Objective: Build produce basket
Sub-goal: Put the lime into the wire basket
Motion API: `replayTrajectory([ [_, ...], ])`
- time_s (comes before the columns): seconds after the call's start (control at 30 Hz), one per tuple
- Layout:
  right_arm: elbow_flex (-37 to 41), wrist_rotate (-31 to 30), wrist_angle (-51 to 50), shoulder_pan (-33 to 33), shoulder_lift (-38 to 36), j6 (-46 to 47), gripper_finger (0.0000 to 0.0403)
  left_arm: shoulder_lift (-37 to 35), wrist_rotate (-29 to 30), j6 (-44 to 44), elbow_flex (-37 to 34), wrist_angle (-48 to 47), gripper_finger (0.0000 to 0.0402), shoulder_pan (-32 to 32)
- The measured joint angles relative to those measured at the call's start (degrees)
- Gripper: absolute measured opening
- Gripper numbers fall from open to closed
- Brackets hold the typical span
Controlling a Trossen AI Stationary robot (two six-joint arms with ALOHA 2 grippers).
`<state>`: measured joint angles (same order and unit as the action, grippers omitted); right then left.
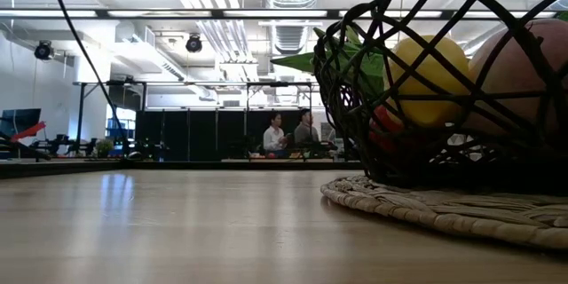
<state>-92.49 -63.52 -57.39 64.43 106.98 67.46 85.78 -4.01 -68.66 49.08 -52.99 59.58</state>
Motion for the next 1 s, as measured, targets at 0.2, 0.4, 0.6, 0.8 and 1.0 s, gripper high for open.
replayTrajectory([
  [0.2,0.0,2.4,0.7,2.3,-0.3,2.0,0.0384,0.0,-2.6,0.1,0.4,0.2,0.0228,-0.1],
  [0.4,0.0,2.2,0.9,4.7,-0.3,4.5,0.0384,0.0,-2.8,0.3,3.0,-0.6,0.0227,-1.1],
  [0.6,-1.6,2.0,0.9,7.1,-0.3,3.7,0.0384,0.0,9.2,7.1,13.2,2.6,0.0226,-5.6],
  [0.8,-4.2,-2.5,0.6,10.2,-0.4,0.5,0.0384,2.3,24.3,31.0,24.8,21.2,0.0226,-14.2],
  [1.0,-4.3,-5.3,-4.7,11.0,-0.4,9.0,0.0384,8.0,23.6,59.3,29.9,45.0,0.0226,-26.4],
])
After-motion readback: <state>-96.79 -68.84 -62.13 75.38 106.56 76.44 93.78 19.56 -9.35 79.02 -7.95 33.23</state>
